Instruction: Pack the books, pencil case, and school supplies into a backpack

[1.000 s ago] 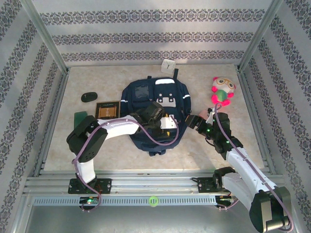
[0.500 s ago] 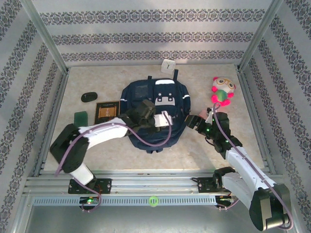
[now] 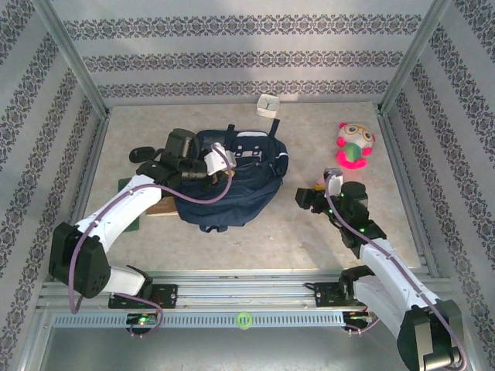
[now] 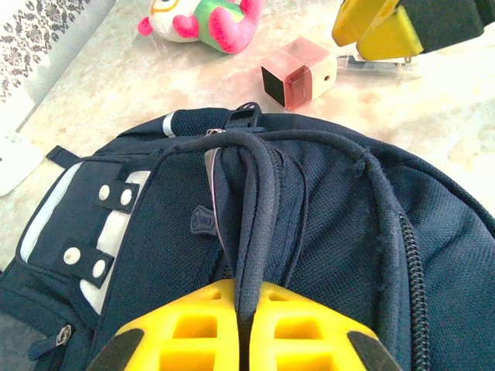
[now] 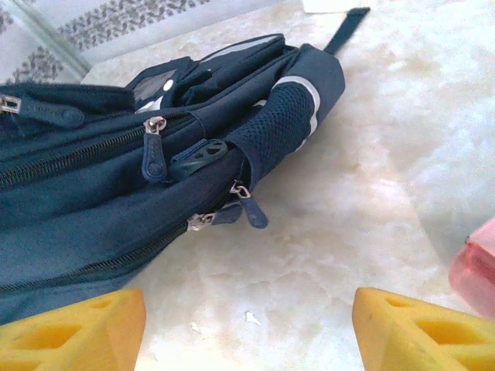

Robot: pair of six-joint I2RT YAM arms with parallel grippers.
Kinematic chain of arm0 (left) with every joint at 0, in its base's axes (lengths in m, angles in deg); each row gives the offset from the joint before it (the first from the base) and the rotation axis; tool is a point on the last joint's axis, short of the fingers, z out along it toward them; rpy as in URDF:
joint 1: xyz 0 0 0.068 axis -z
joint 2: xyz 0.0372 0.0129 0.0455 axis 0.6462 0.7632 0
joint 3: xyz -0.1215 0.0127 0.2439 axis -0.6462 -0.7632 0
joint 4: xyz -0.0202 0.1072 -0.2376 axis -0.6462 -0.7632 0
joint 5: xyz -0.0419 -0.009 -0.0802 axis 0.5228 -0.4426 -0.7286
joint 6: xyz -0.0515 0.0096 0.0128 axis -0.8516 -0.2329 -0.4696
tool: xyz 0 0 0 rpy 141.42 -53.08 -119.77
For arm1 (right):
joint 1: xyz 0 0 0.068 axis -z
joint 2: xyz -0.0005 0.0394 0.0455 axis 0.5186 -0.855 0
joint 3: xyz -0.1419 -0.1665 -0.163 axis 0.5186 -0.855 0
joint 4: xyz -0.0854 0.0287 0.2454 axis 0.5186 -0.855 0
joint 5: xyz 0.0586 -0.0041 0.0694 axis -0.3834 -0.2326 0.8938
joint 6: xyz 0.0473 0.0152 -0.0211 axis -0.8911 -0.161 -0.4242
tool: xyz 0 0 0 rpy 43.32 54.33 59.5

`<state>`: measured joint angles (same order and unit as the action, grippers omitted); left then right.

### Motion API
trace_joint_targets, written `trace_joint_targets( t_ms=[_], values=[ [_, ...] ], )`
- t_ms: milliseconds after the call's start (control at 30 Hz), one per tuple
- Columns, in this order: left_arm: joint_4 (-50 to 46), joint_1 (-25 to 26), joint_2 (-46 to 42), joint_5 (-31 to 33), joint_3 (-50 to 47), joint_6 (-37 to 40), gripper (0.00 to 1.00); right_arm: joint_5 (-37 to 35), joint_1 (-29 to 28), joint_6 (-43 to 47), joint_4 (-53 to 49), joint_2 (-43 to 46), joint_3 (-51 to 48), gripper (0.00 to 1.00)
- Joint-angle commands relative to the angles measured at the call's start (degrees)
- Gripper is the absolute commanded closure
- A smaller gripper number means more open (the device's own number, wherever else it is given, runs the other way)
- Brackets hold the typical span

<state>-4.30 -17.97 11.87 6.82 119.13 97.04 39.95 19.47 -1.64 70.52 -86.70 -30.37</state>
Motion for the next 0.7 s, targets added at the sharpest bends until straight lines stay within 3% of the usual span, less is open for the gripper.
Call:
trace_joint_targets(
  t_ms=[0, 67, 300, 533, 667],
  values=[
    [-0.06, -3.05, -2.67, -7.46, 3.99, 1.22, 1.0, 6.48, 0.06, 7.33, 5.71, -3.27, 0.27, 0.29],
    [-0.28, -4.03, -2.48, -8.93, 4.85, 1.4, 1.0, 9.61, -0.86, 6.18, 8.99, -6.6, 0.11, 0.32],
    [-1.25, -5.67, -1.47, -12.07, 6.69, 2.48, 1.0, 8.7, -6.94, 6.2, 17.13, -18.06, 0.3, 0.4],
    [-2.85, -6.03, -1.58, -12.31, 7.31, 4.14, 1.0, 7.33, -8.36, 13.48, 25.01, -25.41, 0.49, 0.41],
    [-2.38, -6.1, -1.93, -12.7, 6.62, 4.99, 1.0, 10.35, -8.52, 18.33, 30.14, -29.82, 2.15, 0.51]
  ],
)
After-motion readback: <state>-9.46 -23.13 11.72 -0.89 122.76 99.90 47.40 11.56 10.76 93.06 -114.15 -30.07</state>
